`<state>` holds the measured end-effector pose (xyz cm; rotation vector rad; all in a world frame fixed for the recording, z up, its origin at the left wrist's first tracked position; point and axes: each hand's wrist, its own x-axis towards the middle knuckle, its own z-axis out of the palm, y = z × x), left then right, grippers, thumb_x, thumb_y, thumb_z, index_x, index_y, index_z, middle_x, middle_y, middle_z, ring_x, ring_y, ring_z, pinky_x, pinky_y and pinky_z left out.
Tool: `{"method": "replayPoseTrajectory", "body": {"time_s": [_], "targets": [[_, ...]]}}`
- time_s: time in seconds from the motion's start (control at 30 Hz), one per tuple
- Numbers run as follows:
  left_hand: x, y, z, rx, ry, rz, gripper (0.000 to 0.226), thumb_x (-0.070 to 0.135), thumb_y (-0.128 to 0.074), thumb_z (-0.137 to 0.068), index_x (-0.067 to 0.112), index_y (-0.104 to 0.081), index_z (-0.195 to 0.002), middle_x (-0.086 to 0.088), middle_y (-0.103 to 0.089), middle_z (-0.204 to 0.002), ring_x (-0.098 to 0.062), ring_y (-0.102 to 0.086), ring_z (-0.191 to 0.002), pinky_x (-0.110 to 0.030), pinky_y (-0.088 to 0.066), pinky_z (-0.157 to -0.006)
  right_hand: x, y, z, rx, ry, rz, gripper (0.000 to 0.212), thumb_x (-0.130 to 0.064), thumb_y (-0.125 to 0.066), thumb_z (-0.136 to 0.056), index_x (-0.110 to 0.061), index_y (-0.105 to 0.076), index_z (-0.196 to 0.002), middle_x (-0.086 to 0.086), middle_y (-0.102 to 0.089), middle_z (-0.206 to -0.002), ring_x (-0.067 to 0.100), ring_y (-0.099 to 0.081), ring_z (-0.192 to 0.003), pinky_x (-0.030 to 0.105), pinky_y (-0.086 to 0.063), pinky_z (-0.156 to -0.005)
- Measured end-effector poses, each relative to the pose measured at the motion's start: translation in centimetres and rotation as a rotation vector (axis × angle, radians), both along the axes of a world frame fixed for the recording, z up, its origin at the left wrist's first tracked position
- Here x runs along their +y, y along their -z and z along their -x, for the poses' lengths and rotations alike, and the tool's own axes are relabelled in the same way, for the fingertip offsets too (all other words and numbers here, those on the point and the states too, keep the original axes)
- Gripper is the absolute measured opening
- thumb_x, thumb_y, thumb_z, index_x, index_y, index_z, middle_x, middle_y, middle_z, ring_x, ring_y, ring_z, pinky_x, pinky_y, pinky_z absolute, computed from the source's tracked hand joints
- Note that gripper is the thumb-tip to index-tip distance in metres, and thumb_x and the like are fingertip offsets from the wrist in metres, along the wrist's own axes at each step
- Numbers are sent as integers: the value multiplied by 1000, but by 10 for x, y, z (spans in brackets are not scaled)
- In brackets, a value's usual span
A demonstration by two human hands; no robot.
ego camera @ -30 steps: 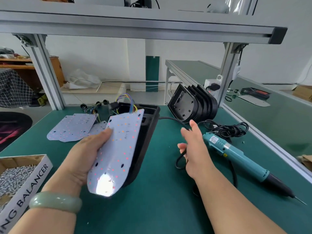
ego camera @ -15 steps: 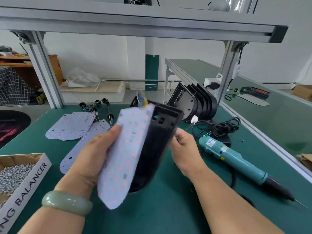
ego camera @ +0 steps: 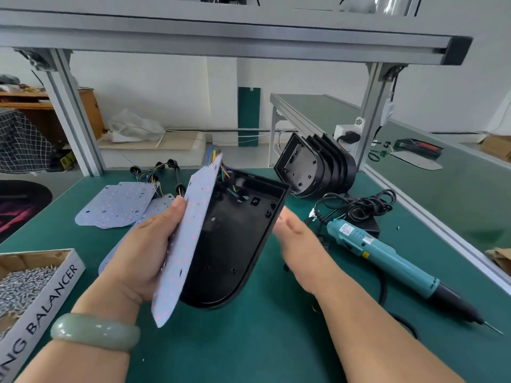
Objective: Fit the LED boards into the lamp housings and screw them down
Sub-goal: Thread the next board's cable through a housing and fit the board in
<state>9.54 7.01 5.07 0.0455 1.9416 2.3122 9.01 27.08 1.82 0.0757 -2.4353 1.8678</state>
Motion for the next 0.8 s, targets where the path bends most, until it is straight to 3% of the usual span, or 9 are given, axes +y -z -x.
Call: {"method": "replayPoseTrajectory", "body": {"time_s": [0.07,0.17,0.27,0.37,0.43,0.47,0.57,0.7,0.8], "targets": [[-5,1,2,-23,-12,75,48,51,-56,-75,16,-65,-44,0,-51,-40,-11,-46,-29,-11,-36,-34,5,-8,-3,-44,-5,288,31,-47,-32,-101,-43,-59,-117,-29,-44,-134,-7,-38,-125,23,-24,-108],[-8,1,2,-22,52,122,43,54,-58,-63,14,-74,-58,-6,-62,-51,-16,-55,-37,-17,-43,-37,13,-21,-3,-11,59,459,40,-57,-44,-93,-36,-60,-123,-25,-54,-131,-1,-42,-127,30,-23,-112],[-11,0,-1,10,147,138,43,48,-53,-72,11,-75,-63,-10,-68,-56,-17,-61,-39,-18,-44,-37,14,-36,-3,130,117,44,47,-38,-59,-92,-31,-51,-137,-20,-55,-133,-3,-48,-123,23,-35,-103],[-9,-4,-8,81,251,158,42,43,-52,-75,9,-76,-68,-11,-70,-61,-17,-64,-43,-18,-46,-39,9,-55,4,248,99,-363,46,-37,-60,-90,-26,-56,-134,-14,-62,-126,2,-54,-116,21,-38,-98],[-6,-5,-10,154,256,197,43,45,-56,-73,6,-74,-71,-9,-70,-65,-15,-62,-47,-18,-46,-41,1,-70,8,225,11,-356,25,-44,-57,-91,-31,-72,-107,-14,-72,-100,-2,-63,-95,16,-46,-85],[-4,-5,-11,189,247,219,47,47,-58,-71,2,-72,-73,-11,-68,-68,-16,-61,-50,-20,-47,-43,-2,-76,10,189,-27,-344,27,-48,-56,-91,-29,-75,-89,-13,-73,-83,-2,-65,-80,17,-48,-72],[-3,-6,-12,234,217,232,50,43,-70,-72,-7,-67,-75,-18,-62,-73,-19,-57,-53,-22,-45,-45,-7,-79,18,59,-91,-396,45,-51,-61,-86,-15,-56,-60,-8,-52,-52,11,-46,-47,22,-35,-44],[-6,-9,-16,204,200,144,42,48,-58,-73,10,-75,-65,-9,-69,-58,-15,-60,-42,-18,-44,-39,-4,-78,19,8,-140,-422,40,-25,-66,-88,-18,-51,-52,-15,-43,-40,2,-33,-36,14,-27,-35],[-10,-9,-14,244,203,172,67,74,-73,-52,10,-75,-70,-12,-71,-62,-19,-64,-46,-21,-47,-41,-5,-74,21,197,-109,-614,38,-28,-64,-90,-18,-48,-57,-9,-45,-45,7,-35,-41,18,-28,-39]]}}
